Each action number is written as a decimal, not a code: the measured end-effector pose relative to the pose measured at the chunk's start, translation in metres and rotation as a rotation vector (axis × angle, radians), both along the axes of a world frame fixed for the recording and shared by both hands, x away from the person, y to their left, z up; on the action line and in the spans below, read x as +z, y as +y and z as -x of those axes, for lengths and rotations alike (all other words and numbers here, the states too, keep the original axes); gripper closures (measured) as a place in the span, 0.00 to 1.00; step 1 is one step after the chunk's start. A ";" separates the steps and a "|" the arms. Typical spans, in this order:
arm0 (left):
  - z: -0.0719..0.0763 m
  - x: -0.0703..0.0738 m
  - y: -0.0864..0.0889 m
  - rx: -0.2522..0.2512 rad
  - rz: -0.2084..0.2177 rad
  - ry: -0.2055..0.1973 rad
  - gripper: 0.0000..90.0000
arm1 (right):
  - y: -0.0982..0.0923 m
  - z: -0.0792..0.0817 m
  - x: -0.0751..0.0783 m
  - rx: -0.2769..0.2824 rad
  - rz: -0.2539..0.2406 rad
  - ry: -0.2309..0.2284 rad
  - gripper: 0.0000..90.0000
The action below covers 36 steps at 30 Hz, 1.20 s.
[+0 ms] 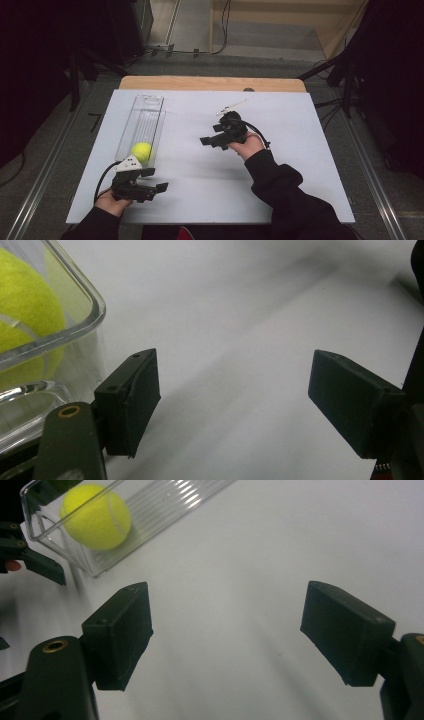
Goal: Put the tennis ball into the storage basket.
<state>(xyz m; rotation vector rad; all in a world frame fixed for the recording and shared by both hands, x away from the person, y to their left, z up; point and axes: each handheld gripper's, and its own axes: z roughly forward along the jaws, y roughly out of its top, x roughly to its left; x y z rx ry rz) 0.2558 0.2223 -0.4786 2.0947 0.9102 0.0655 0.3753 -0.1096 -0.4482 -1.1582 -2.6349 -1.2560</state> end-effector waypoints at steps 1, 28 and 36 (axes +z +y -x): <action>0.000 0.000 0.000 -0.001 0.000 0.000 0.24 | -0.001 0.001 -0.001 -0.001 0.004 0.002 0.21; 0.000 0.001 0.000 -0.006 0.001 -0.003 0.23 | -0.038 0.038 -0.004 -0.038 0.002 -0.031 0.21; 0.000 0.001 -0.001 -0.005 -0.001 -0.003 0.23 | -0.050 0.050 -0.007 -0.053 0.003 -0.025 0.21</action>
